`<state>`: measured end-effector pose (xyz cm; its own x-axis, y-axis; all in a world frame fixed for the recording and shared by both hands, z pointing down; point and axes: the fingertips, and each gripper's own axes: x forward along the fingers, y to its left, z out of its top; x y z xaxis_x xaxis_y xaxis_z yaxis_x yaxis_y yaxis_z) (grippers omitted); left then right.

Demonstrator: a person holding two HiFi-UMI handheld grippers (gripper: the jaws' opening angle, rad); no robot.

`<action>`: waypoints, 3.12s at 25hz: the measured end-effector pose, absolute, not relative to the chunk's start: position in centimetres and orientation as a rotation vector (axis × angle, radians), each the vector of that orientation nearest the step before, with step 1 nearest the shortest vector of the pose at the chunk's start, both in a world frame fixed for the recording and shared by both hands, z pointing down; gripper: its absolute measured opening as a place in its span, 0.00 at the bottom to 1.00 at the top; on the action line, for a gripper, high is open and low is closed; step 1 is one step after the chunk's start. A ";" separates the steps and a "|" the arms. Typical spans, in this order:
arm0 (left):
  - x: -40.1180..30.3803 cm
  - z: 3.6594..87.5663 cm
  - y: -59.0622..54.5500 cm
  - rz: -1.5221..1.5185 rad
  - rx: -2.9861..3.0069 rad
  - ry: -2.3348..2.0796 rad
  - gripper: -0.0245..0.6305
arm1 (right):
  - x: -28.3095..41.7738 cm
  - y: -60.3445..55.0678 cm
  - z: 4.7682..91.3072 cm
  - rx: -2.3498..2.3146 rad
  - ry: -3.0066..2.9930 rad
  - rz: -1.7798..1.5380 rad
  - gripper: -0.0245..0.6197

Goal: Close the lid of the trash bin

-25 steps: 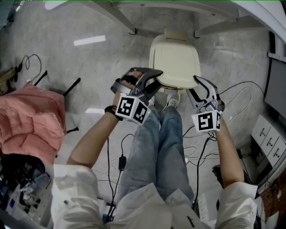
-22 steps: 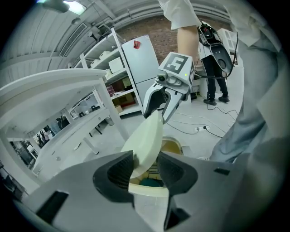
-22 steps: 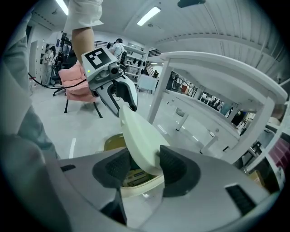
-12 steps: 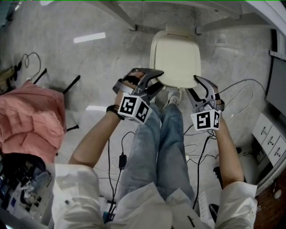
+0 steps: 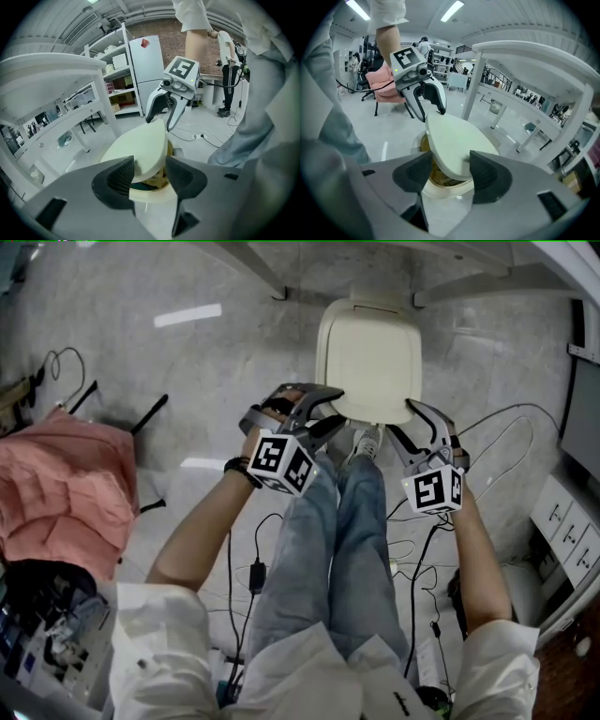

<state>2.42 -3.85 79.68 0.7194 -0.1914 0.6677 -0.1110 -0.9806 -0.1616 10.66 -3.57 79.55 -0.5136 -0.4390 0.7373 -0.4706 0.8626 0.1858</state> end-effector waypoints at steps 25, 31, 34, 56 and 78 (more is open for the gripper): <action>2.5 82.0 -3.2 -1.175 -3.024 0.205 0.37 | 10.5 -2.8 81.9 0.609 -2.206 0.243 0.45; 2.6 82.7 -3.0 -1.202 -3.025 0.210 0.37 | 10.5 -2.6 82.6 0.603 -2.197 0.254 0.45; 2.6 83.0 -3.0 -1.212 -3.030 0.214 0.37 | 10.5 -2.6 82.8 0.600 -2.192 0.261 0.45; 3.0 85.1 -3.4 -1.322 -3.062 0.314 0.30 | 9.4 -2.9 84.2 0.677 -2.208 0.407 0.28; 3.1 86.1 -3.6 -1.398 -2.995 0.448 0.25 | 9.7 -3.4 85.3 0.786 -2.136 0.454 0.11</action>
<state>3.09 -3.60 86.05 0.6163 -0.1584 0.7715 -0.3193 -0.9457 0.0610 9.67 -3.37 85.28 -0.4885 -0.3810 0.7850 -0.6674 0.7427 -0.0548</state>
